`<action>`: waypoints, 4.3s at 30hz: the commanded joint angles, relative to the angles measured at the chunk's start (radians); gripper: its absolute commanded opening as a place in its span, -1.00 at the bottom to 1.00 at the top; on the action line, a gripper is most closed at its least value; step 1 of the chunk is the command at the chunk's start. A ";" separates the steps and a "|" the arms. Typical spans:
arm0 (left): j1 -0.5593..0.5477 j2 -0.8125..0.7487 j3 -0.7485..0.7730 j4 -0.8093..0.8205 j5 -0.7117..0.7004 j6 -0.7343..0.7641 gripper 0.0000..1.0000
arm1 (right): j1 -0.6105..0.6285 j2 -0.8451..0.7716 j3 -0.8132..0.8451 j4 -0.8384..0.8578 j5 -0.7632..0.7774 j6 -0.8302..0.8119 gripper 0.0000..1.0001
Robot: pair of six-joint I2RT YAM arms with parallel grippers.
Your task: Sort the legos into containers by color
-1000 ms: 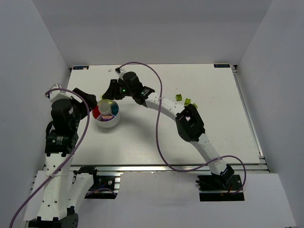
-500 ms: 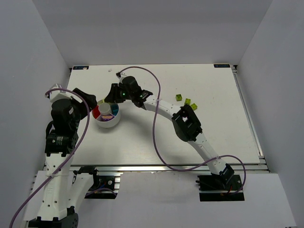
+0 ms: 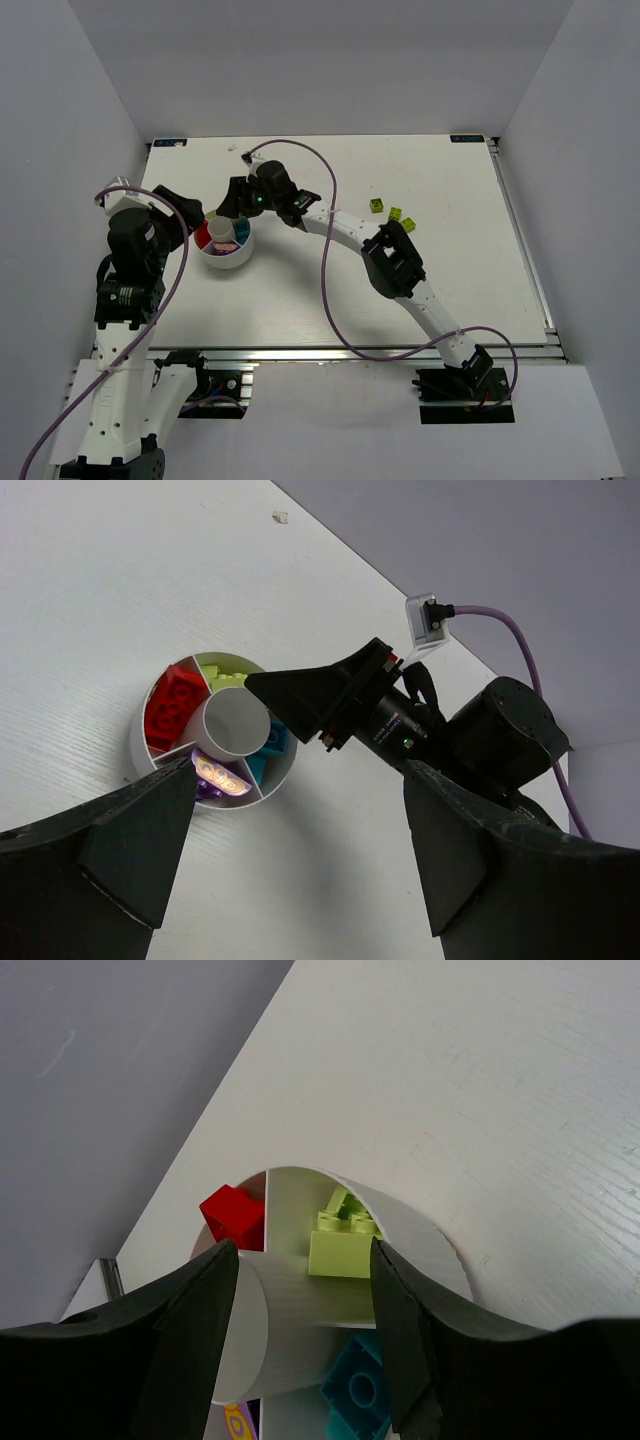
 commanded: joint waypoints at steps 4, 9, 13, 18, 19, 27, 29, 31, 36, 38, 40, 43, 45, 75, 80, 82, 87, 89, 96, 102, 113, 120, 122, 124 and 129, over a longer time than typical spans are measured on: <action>0.003 -0.020 -0.001 0.008 0.017 -0.016 0.86 | 0.003 -0.097 0.022 0.033 -0.044 -0.058 0.22; 0.003 -0.028 -0.004 0.035 0.037 -0.025 0.86 | -0.001 -0.196 0.001 0.016 -0.072 -0.201 0.31; 0.003 -0.037 -0.036 0.093 0.089 -0.039 0.95 | -0.055 -0.388 -0.195 0.010 -0.102 -0.512 0.79; 0.003 -0.035 -0.104 0.159 0.194 -0.083 0.96 | -0.274 -0.607 -0.487 -0.066 -0.371 -0.880 0.78; 0.003 -0.034 -0.125 0.185 0.214 -0.088 0.96 | -0.312 -0.631 -0.492 -0.147 -0.410 -0.910 0.71; 0.003 -0.025 -0.201 0.241 0.359 -0.122 0.95 | -0.688 -0.772 -0.694 -0.653 -0.164 -1.155 -0.04; 0.003 -0.023 -0.213 0.239 0.373 -0.125 0.93 | -0.756 -0.786 -0.748 -0.659 -0.095 -1.152 0.13; 0.003 -0.026 -0.222 0.238 0.381 -0.131 0.92 | -0.779 -0.806 -0.823 -0.636 -0.012 -1.165 0.23; 0.003 -0.038 -0.257 0.245 0.398 -0.157 0.91 | -0.785 -0.799 -0.912 -0.530 0.059 -1.137 0.67; 0.003 -0.040 -0.262 0.239 0.399 -0.163 0.91 | -0.776 -0.771 -0.905 -0.511 0.088 -1.123 0.69; 0.003 -0.040 -0.264 0.233 0.399 -0.166 0.91 | -0.774 -0.717 -0.877 -0.499 0.100 -1.108 0.73; 0.003 -0.046 -0.261 0.221 0.395 -0.168 0.91 | -0.774 -0.673 -0.848 -0.499 0.091 -1.094 0.70; 0.003 -0.054 -0.259 0.209 0.389 -0.168 0.91 | -0.773 -0.651 -0.836 -0.504 0.063 -1.085 0.68; 0.003 -0.141 -0.281 0.127 0.347 -0.174 0.91 | -0.698 -0.544 -0.814 -0.467 0.088 -1.119 -0.23; 0.003 -0.141 -0.268 0.118 0.338 -0.171 0.91 | -0.698 -0.591 -0.842 -0.484 0.071 -1.131 -0.48; 0.003 -0.150 -0.270 0.117 0.333 -0.171 0.91 | -0.699 -0.625 -0.851 -0.491 0.060 -1.139 -0.64; 0.003 -0.180 -0.276 0.100 0.321 -0.169 0.91 | -0.699 -0.711 -0.871 -0.548 -0.027 -1.198 -0.90; 0.003 -0.193 -0.279 0.084 0.317 -0.163 0.91 | -0.696 -0.763 -0.875 -0.583 -0.113 -1.237 -0.95; 0.003 -0.209 -0.258 0.054 0.298 -0.151 0.92 | -0.617 -0.886 -0.865 -0.695 -0.394 -1.451 -1.00; 0.003 -0.210 -0.210 0.005 0.264 -0.126 0.93 | -0.444 -0.897 -0.813 -0.679 -0.463 -1.508 -1.00; 0.004 -0.230 -0.156 -0.063 0.203 -0.099 0.93 | -0.193 -0.687 -0.523 -0.605 -0.484 -1.338 -1.00; 0.003 -0.249 -0.097 -0.104 0.118 -0.071 0.93 | -0.104 -0.547 -0.376 -0.504 -0.472 -1.171 -1.00; 0.003 -0.250 -0.075 -0.107 0.100 -0.067 0.93 | -0.087 -0.524 -0.336 -0.470 -0.468 -1.134 -1.00; 0.004 -0.247 -0.067 -0.110 0.085 -0.064 0.93 | -0.073 -0.492 -0.302 -0.447 -0.457 -1.122 -1.00; 0.003 -0.236 -0.054 -0.109 0.067 -0.048 0.93 | -0.026 -0.426 -0.248 -0.351 -0.414 -1.051 -1.00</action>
